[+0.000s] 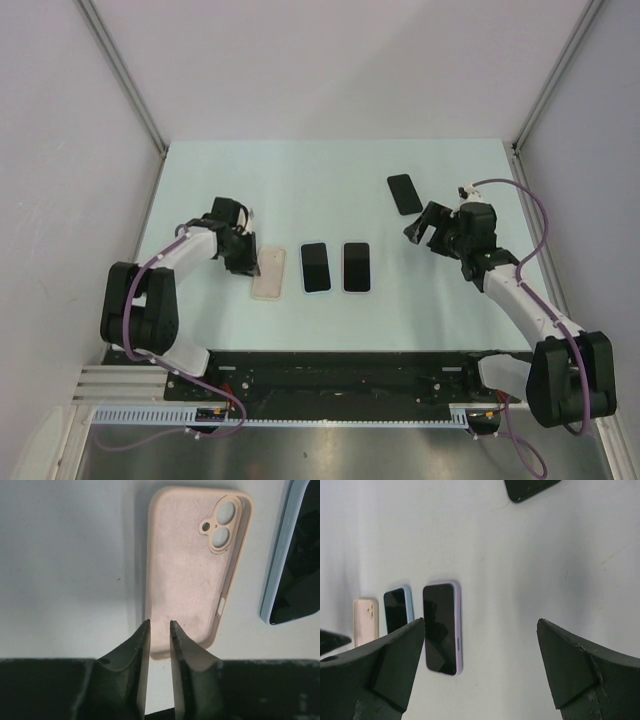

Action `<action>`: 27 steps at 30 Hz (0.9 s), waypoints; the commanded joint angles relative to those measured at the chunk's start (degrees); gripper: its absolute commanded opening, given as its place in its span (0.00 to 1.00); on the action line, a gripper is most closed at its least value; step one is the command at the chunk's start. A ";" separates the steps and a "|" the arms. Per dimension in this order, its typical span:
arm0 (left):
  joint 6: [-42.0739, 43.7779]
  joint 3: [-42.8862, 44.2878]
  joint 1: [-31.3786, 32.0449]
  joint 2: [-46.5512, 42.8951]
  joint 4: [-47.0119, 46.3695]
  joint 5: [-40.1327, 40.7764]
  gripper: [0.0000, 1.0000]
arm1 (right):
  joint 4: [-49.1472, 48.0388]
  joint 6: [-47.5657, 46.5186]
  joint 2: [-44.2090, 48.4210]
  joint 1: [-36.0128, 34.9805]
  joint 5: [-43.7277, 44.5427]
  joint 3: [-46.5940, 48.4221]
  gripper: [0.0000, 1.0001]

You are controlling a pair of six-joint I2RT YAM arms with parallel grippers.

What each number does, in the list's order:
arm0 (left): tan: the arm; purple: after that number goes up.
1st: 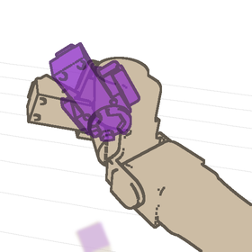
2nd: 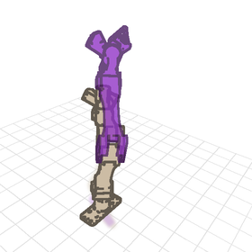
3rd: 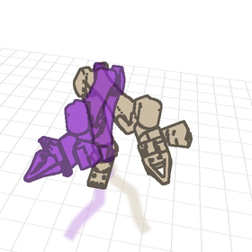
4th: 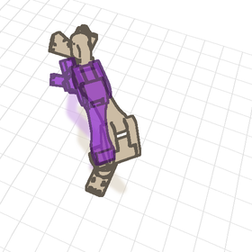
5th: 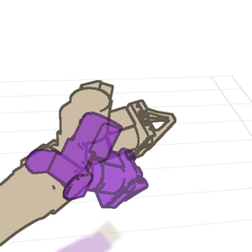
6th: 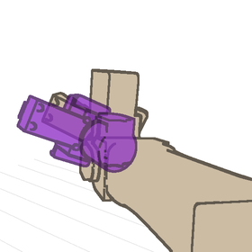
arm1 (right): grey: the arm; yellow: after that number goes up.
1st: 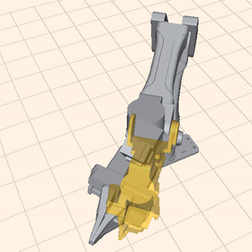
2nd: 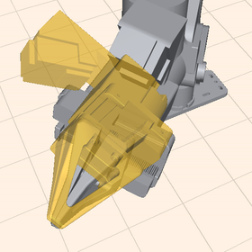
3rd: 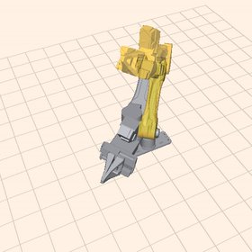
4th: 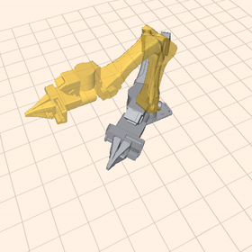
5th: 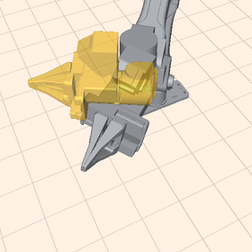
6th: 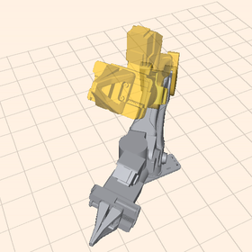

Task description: Put the phone into the phone case

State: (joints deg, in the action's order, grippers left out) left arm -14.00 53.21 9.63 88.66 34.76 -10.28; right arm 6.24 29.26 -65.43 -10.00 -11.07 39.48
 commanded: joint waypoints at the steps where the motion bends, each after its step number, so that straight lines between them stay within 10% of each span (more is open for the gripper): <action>1: -2.26 -1.88 0.30 -4.11 -2.50 -2.90 0.45 | -5.45 -3.59 -4.16 0.51 7.37 5.85 0.97; 7: -3.49 -3.90 0.39 -12.52 -5.40 -4.13 1.00 | -8.35 -10.08 -11.54 0.68 9.40 9.99 0.97; 27: -3.23 -5.66 4.08 -22.39 -7.25 -1.05 1.00 | -22.49 1.33 -48.46 5.60 2.63 31.88 0.91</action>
State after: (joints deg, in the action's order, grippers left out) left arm -16.73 47.57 13.39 67.75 29.19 -11.16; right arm -8.38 26.33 -108.88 -5.08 -6.57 66.63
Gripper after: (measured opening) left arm 0.996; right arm 0.914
